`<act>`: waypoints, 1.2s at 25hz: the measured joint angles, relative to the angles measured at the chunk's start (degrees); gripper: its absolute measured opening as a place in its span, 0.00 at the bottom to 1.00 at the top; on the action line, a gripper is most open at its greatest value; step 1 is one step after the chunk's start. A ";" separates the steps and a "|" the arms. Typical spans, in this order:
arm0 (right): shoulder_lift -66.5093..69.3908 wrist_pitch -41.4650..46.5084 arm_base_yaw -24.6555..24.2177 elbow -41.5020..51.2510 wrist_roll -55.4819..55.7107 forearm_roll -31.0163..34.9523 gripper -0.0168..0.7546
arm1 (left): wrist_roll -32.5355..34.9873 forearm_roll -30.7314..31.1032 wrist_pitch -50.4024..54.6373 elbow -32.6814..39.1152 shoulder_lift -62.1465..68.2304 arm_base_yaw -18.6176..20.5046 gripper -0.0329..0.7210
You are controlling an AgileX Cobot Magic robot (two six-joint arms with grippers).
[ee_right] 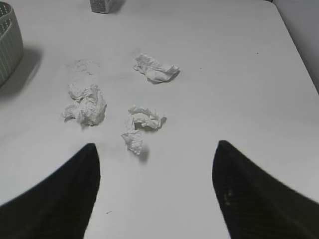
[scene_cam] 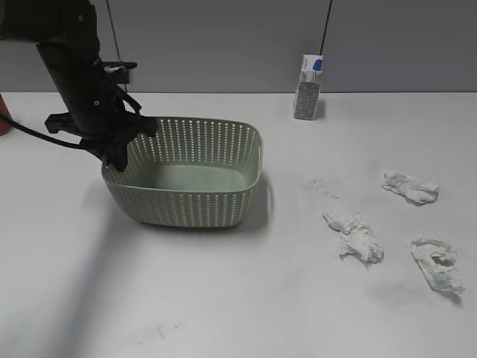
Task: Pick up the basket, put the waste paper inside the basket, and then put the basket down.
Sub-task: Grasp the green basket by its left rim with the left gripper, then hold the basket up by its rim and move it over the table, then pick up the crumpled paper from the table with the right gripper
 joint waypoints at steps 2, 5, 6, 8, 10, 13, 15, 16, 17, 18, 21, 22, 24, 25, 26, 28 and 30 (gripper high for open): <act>0.00 0.00 0.00 0.00 0.00 0.00 0.75 | -1.81 0.00 0.00 0.00 -0.96 0.00 0.08; 0.00 0.00 0.00 0.00 0.00 0.00 0.75 | -5.50 0.59 -0.25 0.56 -3.19 -0.20 0.07; 0.00 -0.07 0.00 0.00 0.00 0.00 0.75 | -7.13 1.11 -1.02 1.79 -4.41 -0.42 0.07; 0.00 -0.43 0.00 -0.38 0.00 0.00 0.75 | -10.38 1.21 -4.26 6.40 -7.19 -1.18 0.07; 0.70 -1.08 0.00 -0.96 0.00 0.00 0.75 | -11.70 0.87 -8.51 12.20 -10.93 -2.36 0.07; 4.09 -1.70 0.00 -2.11 0.00 0.00 0.75 | -12.09 -0.26 -12.24 20.56 -16.20 -4.00 0.07; 8.38 -2.40 0.00 -2.98 0.00 0.00 0.75 | -12.20 -0.80 -13.62 24.34 -18.99 -4.30 0.07; 10.67 -2.88 0.00 -3.46 0.00 0.00 0.75 | -12.20 -0.80 -13.86 25.32 -20.23 -4.37 0.07; 13.74 -3.44 0.00 -4.14 0.00 0.00 0.75 | -12.25 -0.73 -14.01 26.10 -21.14 -4.37 0.07; 17.18 -4.22 0.00 -4.92 0.00 0.00 0.75 | -12.30 -0.65 -14.14 26.46 -21.73 -4.37 0.06; 28.42 -7.48 0.00 -7.82 0.28 0.06 0.75 | -12.38 -0.81 -14.55 26.73 -22.00 -4.37 0.05; 32.87 -8.86 0.00 -9.00 1.01 0.13 0.75 | -12.38 -0.86 -14.60 26.80 -22.00 -4.37 0.05; 41.63 -11.32 0.00 -11.35 3.00 0.17 0.75 | -12.38 -0.86 -14.60 26.80 -22.00 -4.37 0.05; 46.63 -12.54 0.00 -12.66 3.89 0.19 0.75 | -12.27 -0.86 -14.60 26.80 -22.00 -4.37 0.05; 51.00 -13.88 0.00 -14.05 4.46 0.25 0.75 | -12.05 -0.94 -14.60 26.80 -22.00 -4.37 0.05; 62.58 -15.95 0.00 -17.03 5.52 0.25 0.75 | -11.77 -0.94 -14.55 26.80 -22.00 -4.37 0.05; 73.79 -17.07 0.00 -21.44 6.09 0.39 0.75 | -11.72 -0.94 -14.54 26.80 -22.00 -4.37 0.05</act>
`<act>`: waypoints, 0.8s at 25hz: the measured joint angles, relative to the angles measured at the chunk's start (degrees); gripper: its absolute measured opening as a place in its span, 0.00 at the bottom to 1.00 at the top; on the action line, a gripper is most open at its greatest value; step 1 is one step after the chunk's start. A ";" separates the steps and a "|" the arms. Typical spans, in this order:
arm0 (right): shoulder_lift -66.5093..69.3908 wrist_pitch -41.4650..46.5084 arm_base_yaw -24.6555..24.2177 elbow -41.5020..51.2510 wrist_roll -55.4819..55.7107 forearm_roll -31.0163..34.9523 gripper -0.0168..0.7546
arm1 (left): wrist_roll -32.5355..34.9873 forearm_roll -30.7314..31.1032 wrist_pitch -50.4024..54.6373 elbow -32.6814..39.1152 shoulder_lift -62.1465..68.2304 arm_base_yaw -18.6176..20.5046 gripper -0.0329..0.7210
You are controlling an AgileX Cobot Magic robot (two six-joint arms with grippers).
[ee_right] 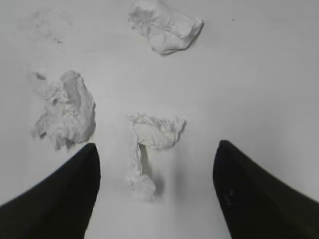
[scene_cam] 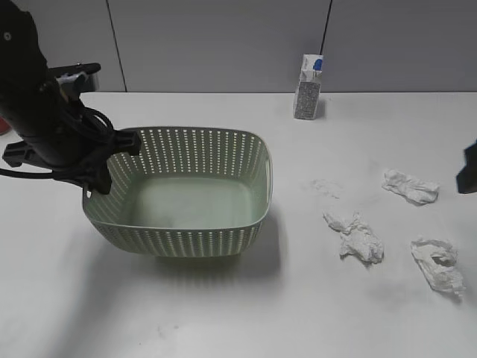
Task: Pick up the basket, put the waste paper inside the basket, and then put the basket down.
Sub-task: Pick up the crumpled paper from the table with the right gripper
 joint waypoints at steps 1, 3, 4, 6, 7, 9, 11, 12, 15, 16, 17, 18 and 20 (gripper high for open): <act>5.77 -0.24 0.00 -2.22 0.14 0.00 0.75 | 0.00 -0.04 0.05 0.00 0.00 0.00 0.05; 15.67 -0.54 0.00 -8.10 0.24 0.00 0.75 | 0.00 -0.04 0.22 0.00 0.00 0.00 0.05; 20.43 -0.58 0.00 -10.56 0.24 0.00 0.75 | 0.02 -0.11 0.50 0.00 0.00 0.00 0.05; 27.65 -0.53 0.00 -16.14 -0.23 0.00 0.75 | 0.02 -0.11 1.38 0.00 0.00 0.00 0.05; 30.74 -0.44 0.00 -18.57 -0.55 0.00 0.75 | 0.02 -0.11 1.79 0.00 0.00 0.00 0.05; 35.25 -0.38 0.00 -22.04 -0.96 0.00 0.75 | 0.07 -0.11 2.64 0.00 0.00 0.00 0.05; 37.93 -0.33 0.00 -24.25 -1.22 0.00 0.75 | 0.07 -0.11 3.16 0.00 0.00 0.00 0.05; 39.00 -0.38 0.00 -24.98 -1.27 0.00 0.75 | 0.07 -0.11 3.33 0.00 0.00 0.00 0.05; 41.05 -0.60 0.00 -25.46 -1.31 0.00 0.75 | 0.07 -0.11 3.78 0.00 0.00 0.00 0.05; 41.52 -0.60 0.00 -25.46 -1.40 0.00 0.74 | 0.07 -0.11 3.91 0.00 0.00 0.00 0.05; 41.84 -0.65 0.00 -25.46 -1.40 -0.06 0.73 | 0.07 -0.17 4.04 0.00 0.00 0.00 0.05; 42.16 -0.71 0.00 -25.51 -1.40 -0.18 0.71 | 0.07 -0.30 4.02 0.00 0.00 0.00 0.05; 42.81 -1.19 0.00 -25.61 -1.40 -0.51 0.66 | 0.07 -0.61 4.09 0.00 0.00 0.00 0.05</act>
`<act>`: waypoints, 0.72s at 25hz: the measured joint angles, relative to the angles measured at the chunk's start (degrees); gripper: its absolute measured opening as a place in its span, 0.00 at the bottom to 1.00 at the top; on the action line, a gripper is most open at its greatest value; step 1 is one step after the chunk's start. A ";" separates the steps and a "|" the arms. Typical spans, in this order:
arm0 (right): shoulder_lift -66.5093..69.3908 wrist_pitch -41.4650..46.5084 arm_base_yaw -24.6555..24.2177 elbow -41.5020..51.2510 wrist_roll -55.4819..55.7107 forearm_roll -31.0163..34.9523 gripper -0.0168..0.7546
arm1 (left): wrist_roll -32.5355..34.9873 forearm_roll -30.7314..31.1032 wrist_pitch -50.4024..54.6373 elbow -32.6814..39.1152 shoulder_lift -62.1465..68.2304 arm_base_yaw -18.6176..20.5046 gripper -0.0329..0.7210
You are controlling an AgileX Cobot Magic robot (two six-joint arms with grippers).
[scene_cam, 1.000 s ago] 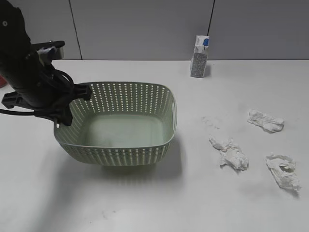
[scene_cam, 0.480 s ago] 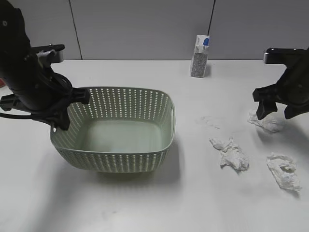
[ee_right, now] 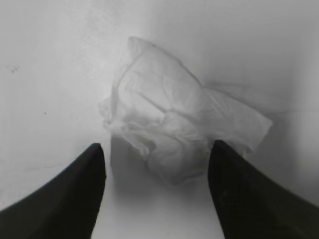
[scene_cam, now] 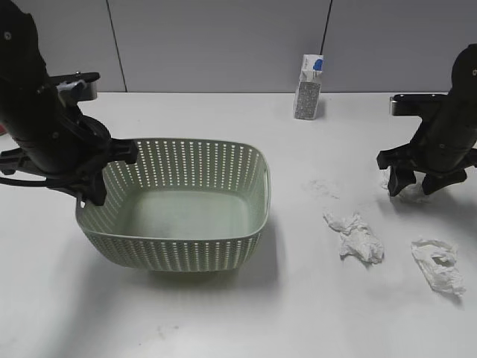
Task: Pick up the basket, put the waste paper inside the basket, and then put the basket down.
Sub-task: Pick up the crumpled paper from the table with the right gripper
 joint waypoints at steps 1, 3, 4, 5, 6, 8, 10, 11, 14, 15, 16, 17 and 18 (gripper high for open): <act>0.41 -0.11 0.00 -0.02 0.00 -0.11 0.63 | 0.00 -0.14 0.07 0.00 0.00 0.00 0.05; 1.39 -0.19 0.00 -0.09 0.00 -0.35 0.58 | 0.00 -0.27 0.19 0.00 0.00 0.00 0.05; 1.78 -0.19 0.00 -0.14 0.00 -0.37 0.55 | 0.00 -0.34 0.29 0.00 0.00 0.00 0.05; 1.89 -0.29 0.00 -0.14 -0.06 -0.43 0.52 | 0.00 -0.34 0.31 0.00 0.00 0.00 0.05; 1.89 -0.28 0.00 -0.14 -0.26 -0.49 0.49 | 0.00 -0.34 0.37 0.00 0.00 0.00 0.05; 1.89 -0.30 0.00 -0.21 -0.71 -0.49 0.39 | 0.00 -0.34 0.37 0.00 0.00 0.00 0.05; 1.89 -0.38 0.00 -0.27 -1.38 -0.51 0.21 | 0.00 -0.34 0.37 0.00 0.00 0.00 0.05; 1.80 -0.32 0.00 -0.27 -2.00 -0.51 0.13 | 0.00 -0.34 0.38 0.00 0.00 0.00 0.05; -0.13 -0.19 0.24 -0.27 -6.89 1.57 0.05 | 0.00 -0.34 0.49 0.00 0.00 0.00 0.05; -1.61 -0.19 0.52 -0.27 -9.28 3.07 0.05 | 0.00 -0.34 0.49 0.00 0.00 0.00 0.05; -3.43 -0.19 1.08 -0.27 -12.45 5.67 0.05 | 0.00 -0.34 0.49 0.00 0.00 0.00 0.05; -5.16 -0.19 1.97 -0.27 -15.78 9.05 0.05 | 0.00 -0.34 0.49 0.00 0.00 0.00 0.05; -7.43 -0.25 3.02 -0.27 -19.10 12.80 0.05 | 0.00 -0.34 0.49 0.00 0.00 0.00 0.05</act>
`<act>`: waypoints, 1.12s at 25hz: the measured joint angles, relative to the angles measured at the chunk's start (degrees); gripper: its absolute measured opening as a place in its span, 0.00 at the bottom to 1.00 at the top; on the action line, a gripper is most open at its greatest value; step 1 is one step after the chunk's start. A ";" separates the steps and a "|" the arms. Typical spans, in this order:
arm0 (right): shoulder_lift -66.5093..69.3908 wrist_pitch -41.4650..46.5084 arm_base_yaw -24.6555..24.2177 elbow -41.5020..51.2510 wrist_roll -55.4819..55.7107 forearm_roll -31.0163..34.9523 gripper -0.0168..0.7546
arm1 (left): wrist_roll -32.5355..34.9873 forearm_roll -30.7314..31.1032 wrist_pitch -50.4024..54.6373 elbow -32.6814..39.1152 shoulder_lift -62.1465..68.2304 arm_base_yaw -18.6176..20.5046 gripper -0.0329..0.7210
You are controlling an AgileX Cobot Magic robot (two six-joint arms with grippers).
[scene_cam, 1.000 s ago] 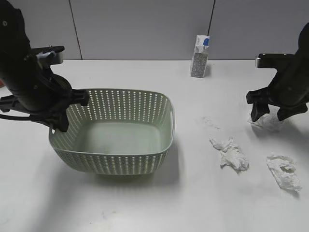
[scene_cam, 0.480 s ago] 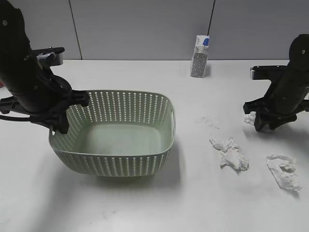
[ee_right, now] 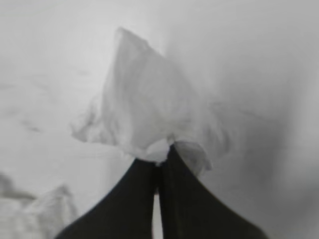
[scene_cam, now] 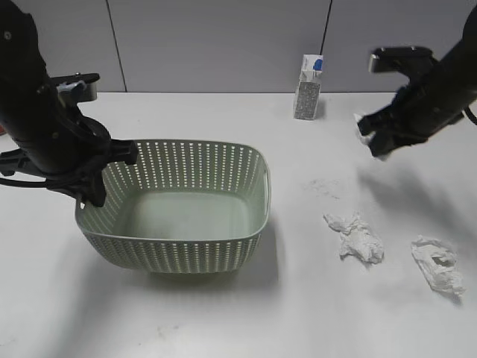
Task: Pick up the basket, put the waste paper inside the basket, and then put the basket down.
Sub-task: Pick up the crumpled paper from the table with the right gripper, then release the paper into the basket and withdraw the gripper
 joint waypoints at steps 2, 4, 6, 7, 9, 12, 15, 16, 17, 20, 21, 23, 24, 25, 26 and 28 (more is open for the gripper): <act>-4.69 -0.05 3.80 -0.05 -5.48 6.32 0.05 | 0.00 0.00 0.00 0.00 0.00 0.00 0.05; -8.72 -0.19 8.97 -0.05 -9.34 10.03 0.05 | 0.00 0.00 0.00 0.00 0.00 0.00 0.05; -11.78 -1.39 15.61 -0.11 -11.01 11.73 0.05 | 0.00 0.00 -0.10 0.00 0.00 0.00 0.05; -12.85 -2.48 18.33 -0.11 -11.37 12.18 0.05 | 0.00 0.00 -0.17 0.00 0.00 0.00 0.05; -13.66 -4.27 24.18 -0.11 -11.63 12.95 0.05 | 0.00 0.00 -0.29 0.00 0.00 0.00 0.05; -12.85 -5.45 30.21 -0.11 -11.63 13.73 0.08 | 0.00 0.00 -0.35 0.00 0.00 0.00 0.05; -10.31 -5.52 32.27 -0.11 -11.56 15.71 0.41 | 0.00 0.00 -0.37 0.00 0.00 0.00 0.05; -9.38 -5.52 32.33 -0.11 -11.25 16.11 0.58 | 0.00 0.00 -0.37 0.00 0.00 0.00 0.05; -8.79 -5.52 32.33 -0.11 -10.45 15.97 0.69 | 0.00 0.00 -0.37 0.00 0.00 0.00 0.05; -8.50 -3.94 31.22 -0.77 -4.85 11.03 0.79 | 0.00 0.05 -0.37 0.00 0.00 0.00 0.05; -8.88 -2.67 30.42 -1.38 -2.43 8.37 0.79 | 0.00 0.05 -0.37 0.00 0.00 0.00 0.05; -10.42 -0.36 27.10 -2.10 1.12 3.68 0.79 | 0.00 0.11 -0.37 0.00 0.00 0.00 0.05; -11.17 1.30 24.76 -2.19 2.37 1.78 0.79 | 0.00 0.17 -0.43 0.00 0.00 0.00 0.05; -11.82 2.97 22.54 -2.19 3.06 0.74 0.79 | 0.00 0.17 -0.42 0.00 0.00 0.00 0.05; -12.20 4.83 19.90 -1.79 3.51 0.17 0.79 | 0.00 0.17 -0.49 0.00 0.00 0.00 0.05; -12.35 5.66 15.45 1.50 3.93 -0.55 0.78 | 0.00 0.17 -0.56 0.00 0.00 0.00 0.05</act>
